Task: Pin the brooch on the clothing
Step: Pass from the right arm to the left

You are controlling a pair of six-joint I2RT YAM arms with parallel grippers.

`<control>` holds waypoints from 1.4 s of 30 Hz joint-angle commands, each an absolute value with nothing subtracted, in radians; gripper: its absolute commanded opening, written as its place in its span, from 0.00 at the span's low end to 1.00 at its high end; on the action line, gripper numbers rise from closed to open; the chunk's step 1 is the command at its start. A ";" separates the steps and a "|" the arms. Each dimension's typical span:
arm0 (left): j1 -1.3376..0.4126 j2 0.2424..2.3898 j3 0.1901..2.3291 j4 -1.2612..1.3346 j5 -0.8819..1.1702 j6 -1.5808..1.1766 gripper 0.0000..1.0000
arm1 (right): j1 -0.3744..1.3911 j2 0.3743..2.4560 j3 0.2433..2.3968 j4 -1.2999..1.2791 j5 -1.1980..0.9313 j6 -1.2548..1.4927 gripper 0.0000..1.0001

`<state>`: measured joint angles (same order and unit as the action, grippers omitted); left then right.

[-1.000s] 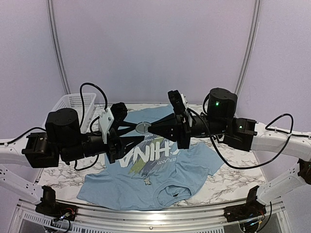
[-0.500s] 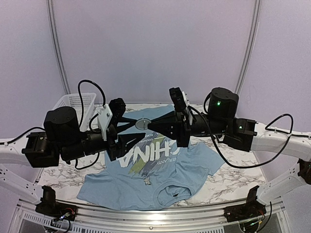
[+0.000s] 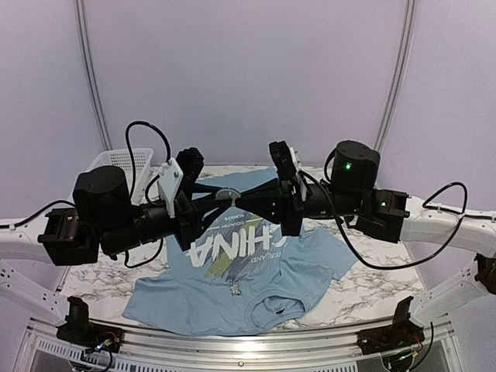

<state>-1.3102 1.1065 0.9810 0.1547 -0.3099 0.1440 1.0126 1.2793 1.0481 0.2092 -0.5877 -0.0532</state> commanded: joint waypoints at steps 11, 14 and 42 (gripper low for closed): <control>-1.313 1.140 1.030 0.173 -0.402 0.133 0.15 | 1.032 1.267 1.030 0.223 -0.569 -0.069 0.00; -1.313 1.135 1.024 0.174 -0.389 0.132 0.14 | 1.032 1.267 1.028 0.224 -0.568 -0.070 0.00; -1.313 1.072 0.968 0.198 -0.322 0.115 0.00 | 1.016 1.264 1.019 0.240 -0.633 -0.067 0.00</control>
